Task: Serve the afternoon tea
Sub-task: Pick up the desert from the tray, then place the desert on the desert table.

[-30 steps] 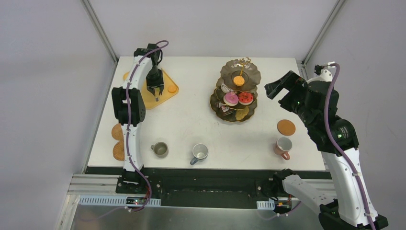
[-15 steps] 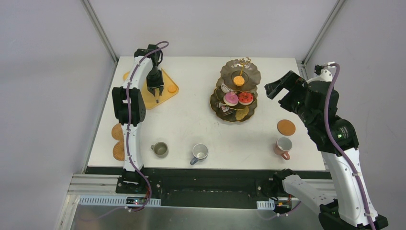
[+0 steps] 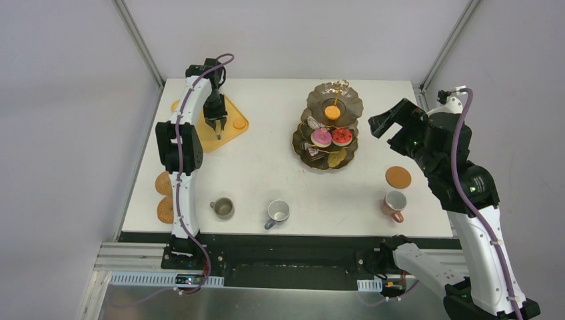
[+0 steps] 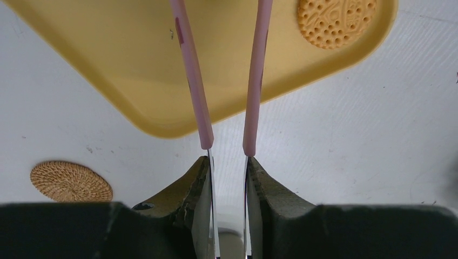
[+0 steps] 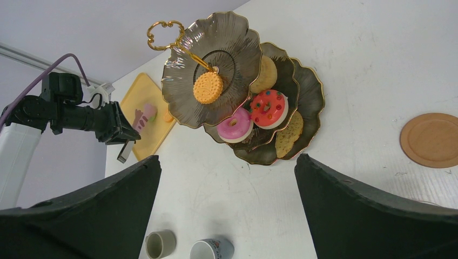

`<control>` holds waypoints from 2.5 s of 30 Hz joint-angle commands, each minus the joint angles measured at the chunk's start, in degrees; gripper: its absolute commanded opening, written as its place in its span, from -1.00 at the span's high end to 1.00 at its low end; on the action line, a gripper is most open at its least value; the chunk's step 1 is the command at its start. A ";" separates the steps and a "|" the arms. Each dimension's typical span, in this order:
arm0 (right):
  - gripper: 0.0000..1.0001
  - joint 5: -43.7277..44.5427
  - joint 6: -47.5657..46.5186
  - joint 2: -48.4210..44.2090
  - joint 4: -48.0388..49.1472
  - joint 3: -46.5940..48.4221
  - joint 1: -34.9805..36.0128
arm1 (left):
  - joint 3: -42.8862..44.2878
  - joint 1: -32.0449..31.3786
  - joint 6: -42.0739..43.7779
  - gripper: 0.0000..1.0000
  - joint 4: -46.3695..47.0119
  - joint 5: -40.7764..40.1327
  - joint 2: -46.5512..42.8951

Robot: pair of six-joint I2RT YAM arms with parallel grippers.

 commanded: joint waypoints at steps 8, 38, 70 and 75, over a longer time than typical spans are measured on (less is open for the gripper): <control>-0.98 0.61 -0.01 -0.68 0.31 1.02 -0.21 | 2.07 0.11 0.48 0.75 -4.50 -1.46 -6.83; -0.98 0.88 -2.19 -6.20 2.01 1.94 -0.16 | 7.89 -42.01 -5.91 0.76 11.40 -7.77 -22.81; -0.98 2.73 -2.03 -7.16 0.85 1.64 -0.19 | 12.68 -42.32 -2.33 0.35 11.30 -3.98 -15.15; -0.98 2.57 -1.78 -7.01 0.85 1.50 -0.11 | 12.84 -42.26 -2.09 0.32 11.17 -4.86 -15.87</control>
